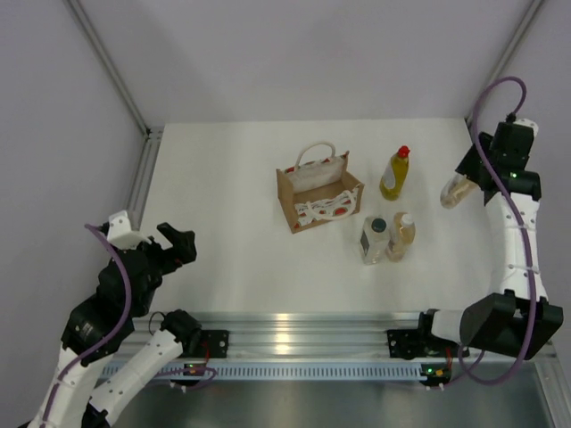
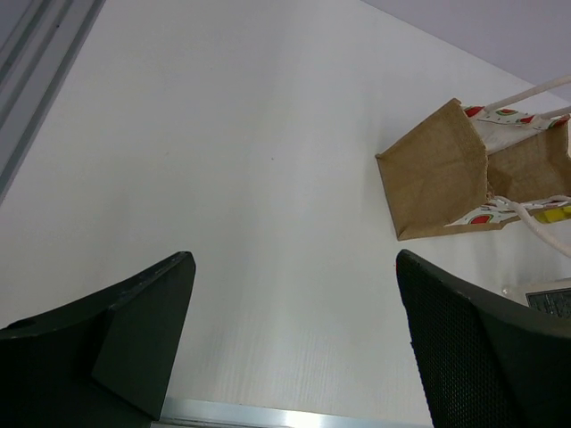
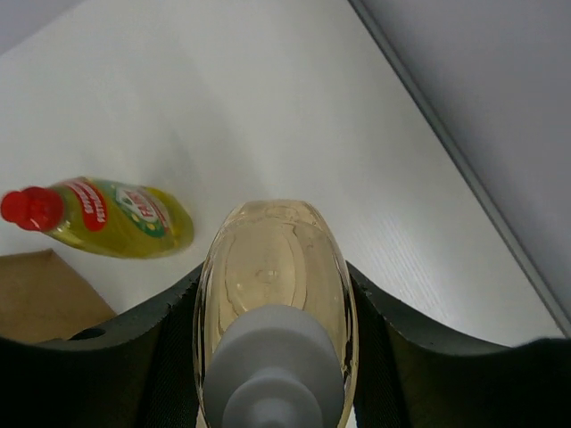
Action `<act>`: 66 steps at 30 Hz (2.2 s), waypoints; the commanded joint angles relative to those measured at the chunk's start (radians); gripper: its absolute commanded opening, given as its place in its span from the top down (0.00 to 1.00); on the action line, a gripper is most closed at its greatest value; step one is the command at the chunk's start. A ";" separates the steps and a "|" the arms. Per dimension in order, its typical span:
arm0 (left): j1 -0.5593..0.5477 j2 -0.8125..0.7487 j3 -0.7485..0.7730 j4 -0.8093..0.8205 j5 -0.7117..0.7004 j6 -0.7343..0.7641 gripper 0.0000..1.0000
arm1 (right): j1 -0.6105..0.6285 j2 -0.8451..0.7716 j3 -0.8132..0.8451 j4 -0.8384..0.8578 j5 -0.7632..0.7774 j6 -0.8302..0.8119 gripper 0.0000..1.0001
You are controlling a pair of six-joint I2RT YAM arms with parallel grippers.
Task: Take the personal care products out of the canvas bag
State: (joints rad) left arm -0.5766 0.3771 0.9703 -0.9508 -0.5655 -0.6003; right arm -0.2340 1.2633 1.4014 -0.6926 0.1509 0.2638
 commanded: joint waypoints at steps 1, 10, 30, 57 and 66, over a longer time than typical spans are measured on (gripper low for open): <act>-0.002 -0.010 -0.002 0.032 -0.002 -0.001 0.02 | -0.001 -0.027 -0.056 0.266 -0.011 0.041 1.00; -0.002 -0.010 -0.004 0.032 0.004 0.004 0.02 | 0.091 0.042 -0.291 0.510 0.039 -0.113 1.00; -0.002 -0.012 -0.005 0.037 0.001 0.004 0.02 | 0.177 0.212 -0.344 0.544 0.046 -0.140 0.80; 0.021 0.131 -0.002 0.038 0.010 0.013 0.02 | 0.429 -0.312 -0.367 0.236 0.171 -0.192 0.01; 0.049 0.166 -0.019 0.070 0.035 0.042 0.02 | 0.527 -0.582 -0.406 0.062 0.185 -0.172 0.01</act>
State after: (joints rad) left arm -0.5396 0.5331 0.9604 -0.9360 -0.5381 -0.5808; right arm 0.2760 0.7563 1.0080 -0.5247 0.3298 0.0883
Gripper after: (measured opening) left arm 0.983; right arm 0.993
